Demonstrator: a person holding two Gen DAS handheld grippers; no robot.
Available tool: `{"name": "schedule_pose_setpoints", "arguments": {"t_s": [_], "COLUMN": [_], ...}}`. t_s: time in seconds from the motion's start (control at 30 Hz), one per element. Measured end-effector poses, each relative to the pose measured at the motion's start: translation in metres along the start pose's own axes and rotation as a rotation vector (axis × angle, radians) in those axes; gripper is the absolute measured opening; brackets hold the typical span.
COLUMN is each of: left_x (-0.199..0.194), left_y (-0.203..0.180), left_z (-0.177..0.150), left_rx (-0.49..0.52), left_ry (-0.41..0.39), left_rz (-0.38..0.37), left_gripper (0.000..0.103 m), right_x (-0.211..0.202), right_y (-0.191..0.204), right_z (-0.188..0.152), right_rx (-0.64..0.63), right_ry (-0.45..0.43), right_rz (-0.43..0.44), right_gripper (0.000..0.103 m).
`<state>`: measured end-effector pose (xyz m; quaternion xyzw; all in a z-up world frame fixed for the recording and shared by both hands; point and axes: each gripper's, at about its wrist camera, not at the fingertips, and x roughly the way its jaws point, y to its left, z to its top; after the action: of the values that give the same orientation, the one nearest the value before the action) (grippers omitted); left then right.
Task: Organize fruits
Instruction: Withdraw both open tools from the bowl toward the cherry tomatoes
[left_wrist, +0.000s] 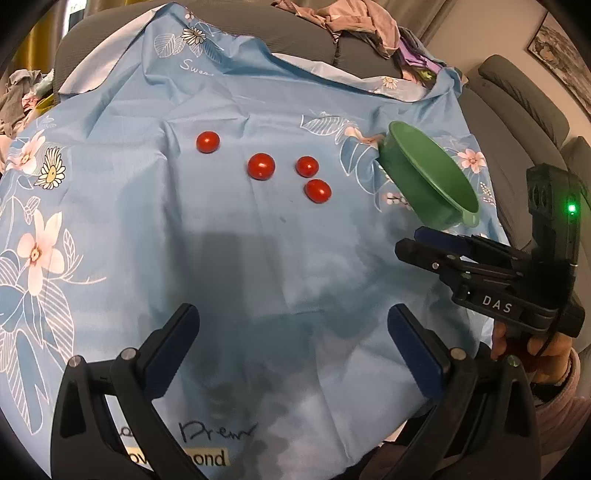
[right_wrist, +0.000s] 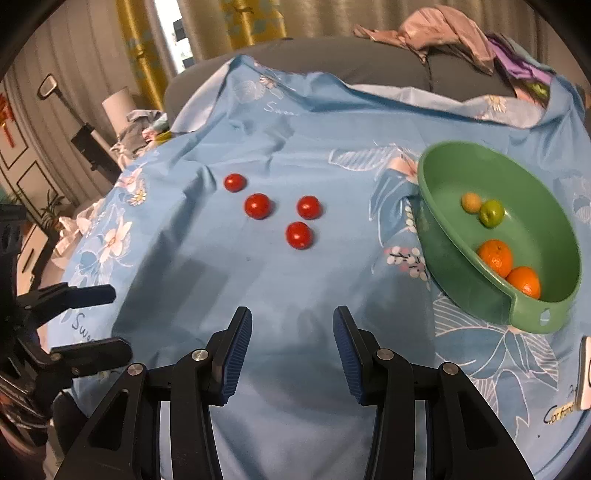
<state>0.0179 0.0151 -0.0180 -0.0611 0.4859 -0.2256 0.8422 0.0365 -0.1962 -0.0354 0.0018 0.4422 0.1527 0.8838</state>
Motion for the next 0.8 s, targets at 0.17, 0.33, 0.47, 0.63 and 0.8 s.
{"name": "schedule_pose_setpoints", "arguments": {"t_s": [0.17,0.33,0.47,0.63,0.8], "left_x": [0.011,0.021,0.028,0.032,0.038], "left_y": [0.003,0.008,0.012,0.015,0.020], "left_z": [0.008,0.016,0.026,0.038,0.049], "left_rx": [0.000,0.003,-0.004,0.003,0.000], "left_ry": [0.014,0.024,0.033,0.019,0.021], "left_rz": [-0.008,-0.004,0.018,0.026,0.047], "left_gripper": [0.102,0.102,0.101,0.101,0.101], "right_x": [0.012,0.030,0.049,0.073,0.090], "right_y": [-0.006,-0.004,-0.001,0.000,0.005], "right_z": [0.007,0.020,0.037,0.057,0.064], "right_rx": [0.003,-0.013,-0.037,-0.052,-0.097], "right_ry": [0.019,0.032,0.042,0.071,0.098], "right_rz": [0.016,0.049,0.043,0.031,0.011], "right_gripper": [0.046,0.046,0.046,0.046,0.042]}}
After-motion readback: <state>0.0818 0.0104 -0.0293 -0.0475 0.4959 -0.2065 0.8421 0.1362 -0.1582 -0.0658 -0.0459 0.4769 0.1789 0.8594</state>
